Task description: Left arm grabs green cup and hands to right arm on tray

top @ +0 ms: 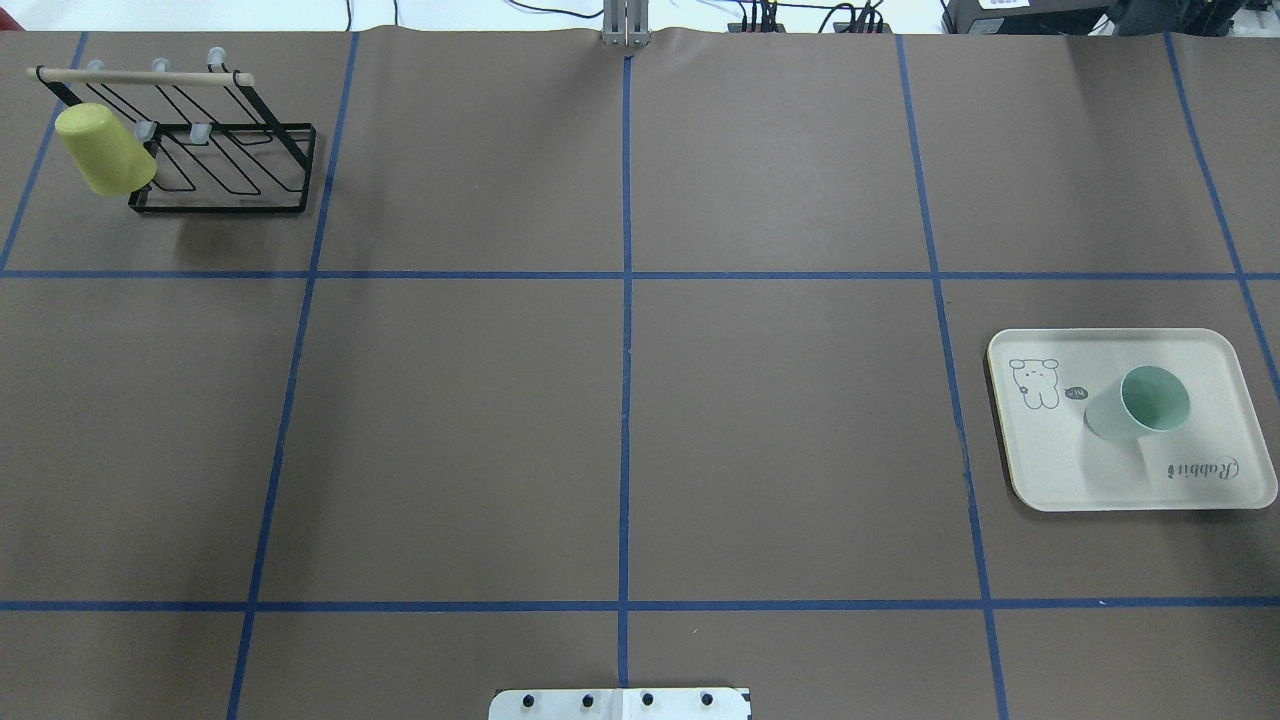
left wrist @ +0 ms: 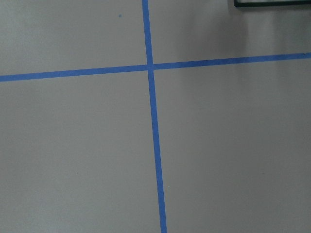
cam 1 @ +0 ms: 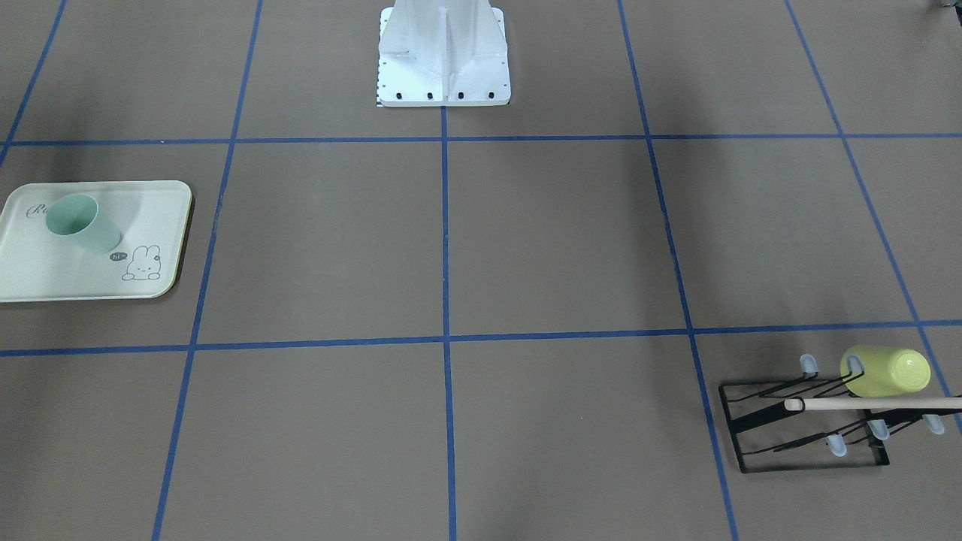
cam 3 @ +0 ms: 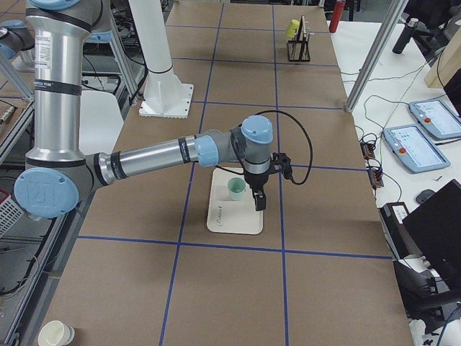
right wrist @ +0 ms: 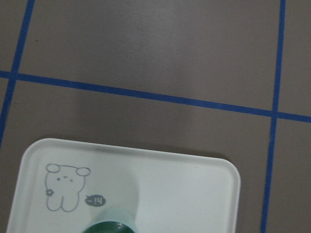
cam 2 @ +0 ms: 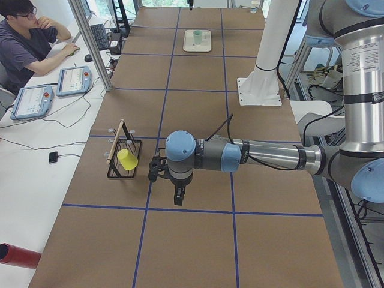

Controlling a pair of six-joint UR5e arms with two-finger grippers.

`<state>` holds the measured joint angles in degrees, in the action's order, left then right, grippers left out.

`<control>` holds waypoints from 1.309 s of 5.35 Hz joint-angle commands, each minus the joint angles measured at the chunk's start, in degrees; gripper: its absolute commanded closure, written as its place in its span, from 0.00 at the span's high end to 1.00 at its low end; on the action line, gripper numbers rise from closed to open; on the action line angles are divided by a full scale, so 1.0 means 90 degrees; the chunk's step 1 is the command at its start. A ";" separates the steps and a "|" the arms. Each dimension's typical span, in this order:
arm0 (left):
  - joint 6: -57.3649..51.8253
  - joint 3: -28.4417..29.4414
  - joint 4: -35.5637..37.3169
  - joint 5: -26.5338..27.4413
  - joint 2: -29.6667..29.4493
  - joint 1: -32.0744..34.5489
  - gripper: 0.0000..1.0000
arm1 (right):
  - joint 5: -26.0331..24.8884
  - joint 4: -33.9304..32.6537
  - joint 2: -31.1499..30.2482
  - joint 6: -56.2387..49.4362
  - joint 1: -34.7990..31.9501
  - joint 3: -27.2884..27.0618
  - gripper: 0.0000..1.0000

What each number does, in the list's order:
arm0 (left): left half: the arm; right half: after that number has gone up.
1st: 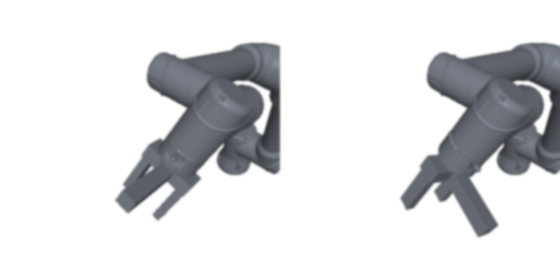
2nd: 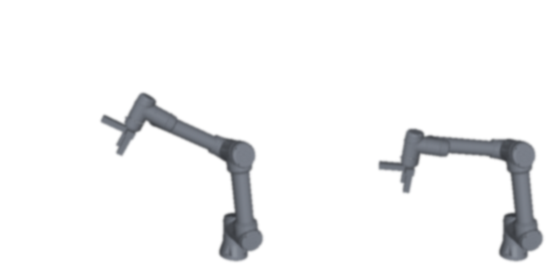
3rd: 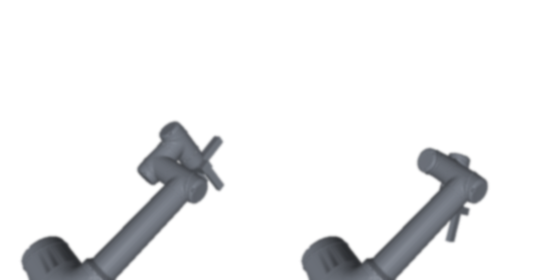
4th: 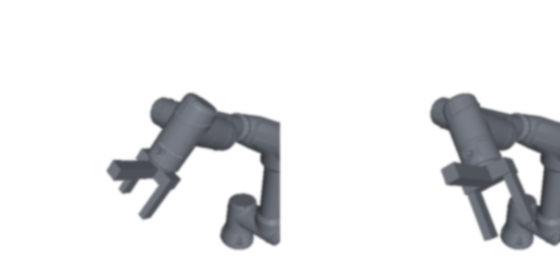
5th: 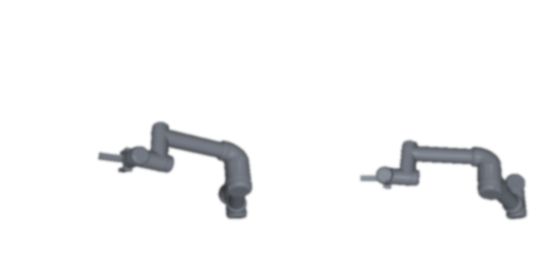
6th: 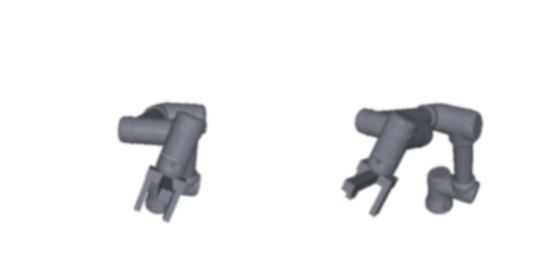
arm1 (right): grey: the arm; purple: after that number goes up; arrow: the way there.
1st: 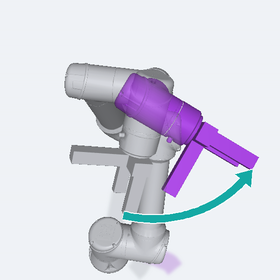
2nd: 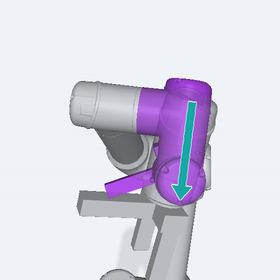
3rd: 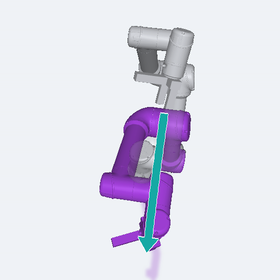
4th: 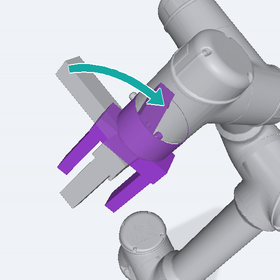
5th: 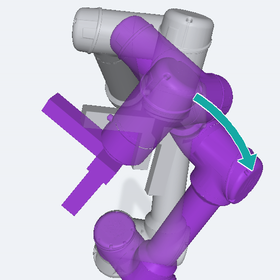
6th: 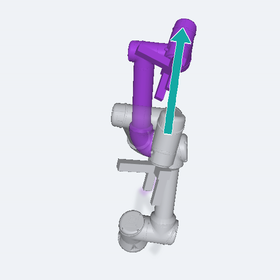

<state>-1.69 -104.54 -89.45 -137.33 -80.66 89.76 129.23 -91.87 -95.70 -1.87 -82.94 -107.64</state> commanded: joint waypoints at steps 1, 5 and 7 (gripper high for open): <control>0.0002 0.0062 0.0046 -0.0024 0.0055 0.0007 1.00 | 0.0367 -0.0638 -0.0245 -0.0914 -0.0880 0.0310 1.00; 0.0032 0.0073 0.0250 -0.0004 0.0104 -0.0003 1.00 | 0.0299 -0.0701 -0.0480 -0.0857 -0.0883 0.0280 1.00; -0.0007 -0.0044 0.0398 -0.0014 0.0104 -0.0003 1.00 | 0.0299 -0.0701 -0.0471 -0.0866 -0.0883 0.0271 1.00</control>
<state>-1.60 -104.63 -86.23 -137.44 -79.74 89.77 131.88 -98.17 -99.94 -9.79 -90.88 -105.15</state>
